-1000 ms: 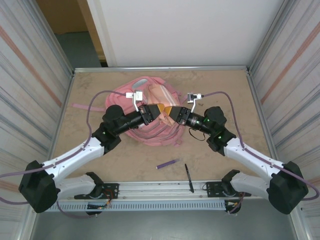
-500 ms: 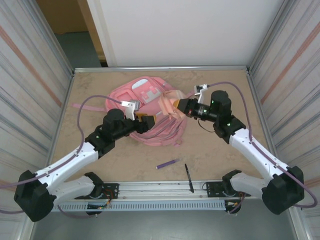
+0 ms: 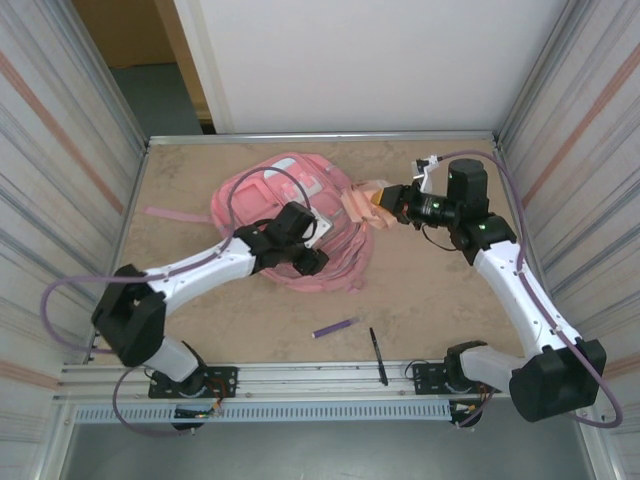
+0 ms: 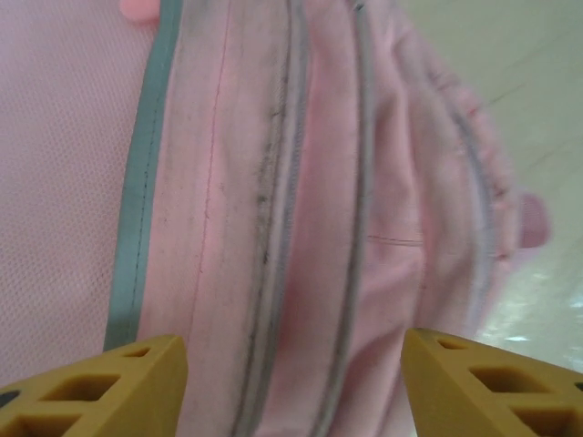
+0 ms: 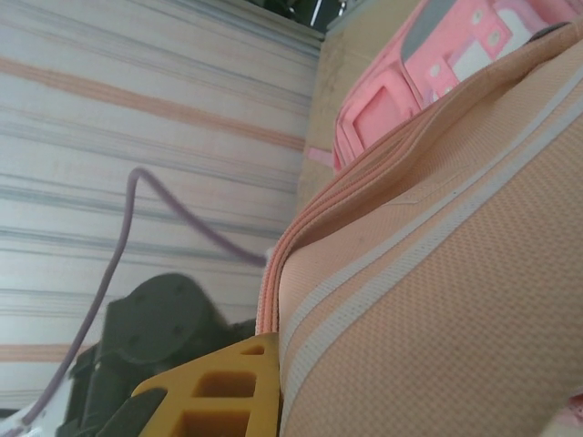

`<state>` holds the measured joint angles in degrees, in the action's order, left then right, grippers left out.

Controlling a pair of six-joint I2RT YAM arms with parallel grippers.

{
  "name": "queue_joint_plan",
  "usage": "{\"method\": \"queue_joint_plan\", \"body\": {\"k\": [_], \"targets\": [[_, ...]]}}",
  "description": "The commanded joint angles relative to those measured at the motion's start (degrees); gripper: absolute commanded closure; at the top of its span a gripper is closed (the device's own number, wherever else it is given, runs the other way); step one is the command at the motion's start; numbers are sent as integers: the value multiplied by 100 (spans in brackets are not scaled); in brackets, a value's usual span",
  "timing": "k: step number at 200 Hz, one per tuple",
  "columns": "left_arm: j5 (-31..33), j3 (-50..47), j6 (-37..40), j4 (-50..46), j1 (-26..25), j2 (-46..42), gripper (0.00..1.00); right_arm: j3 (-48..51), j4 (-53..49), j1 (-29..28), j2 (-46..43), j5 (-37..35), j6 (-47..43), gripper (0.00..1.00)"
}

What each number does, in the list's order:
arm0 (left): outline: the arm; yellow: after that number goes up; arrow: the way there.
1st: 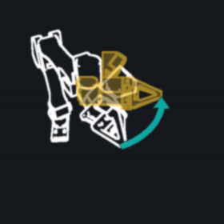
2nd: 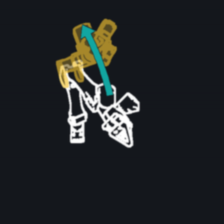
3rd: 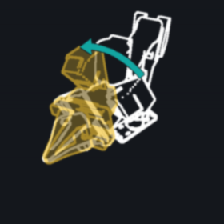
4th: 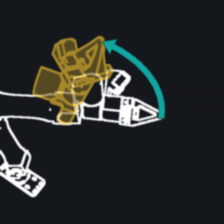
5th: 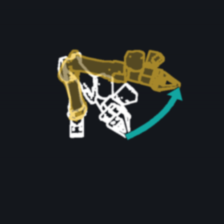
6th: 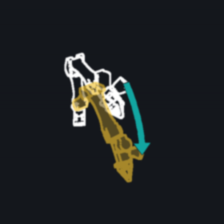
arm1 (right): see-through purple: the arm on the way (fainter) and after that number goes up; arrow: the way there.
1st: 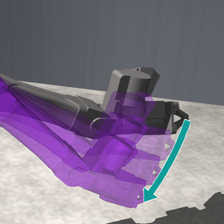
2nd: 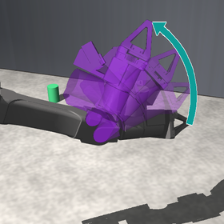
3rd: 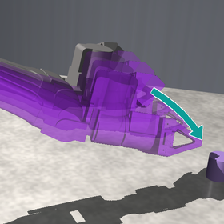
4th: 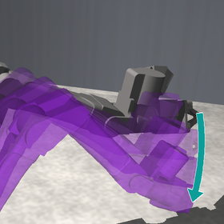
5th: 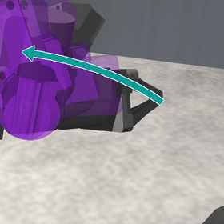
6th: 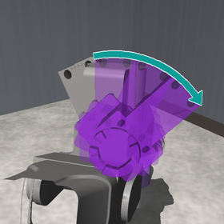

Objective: Pack the student bag

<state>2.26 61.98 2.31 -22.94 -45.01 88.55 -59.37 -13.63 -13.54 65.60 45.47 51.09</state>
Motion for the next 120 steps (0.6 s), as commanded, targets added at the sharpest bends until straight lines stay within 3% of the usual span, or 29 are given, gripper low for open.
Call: {"method": "queue_joint_plan", "body": {"k": [1, 21, 52, 87, 120], "targets": [[596, 359, 269, -448, -33, 290, 44, -172, -232, 102, -87, 450, -159, 100], [969, 508, 294, -448, -29, 460, 66, -136, -418, 150, -183, 636, -303, 100], [873, 699, 517, -573, -19, 439, 100, -76, -793, 282, -317, 956, -608, 100], [995, 942, 737, -692, -21, 239, 100, 105, -421, 329, -267, 2101, -584, 100], [1319, 1252, 1123, -750, -3, 181, 100, 514, -465, 347, -810, 2177, -917, 100]]}}
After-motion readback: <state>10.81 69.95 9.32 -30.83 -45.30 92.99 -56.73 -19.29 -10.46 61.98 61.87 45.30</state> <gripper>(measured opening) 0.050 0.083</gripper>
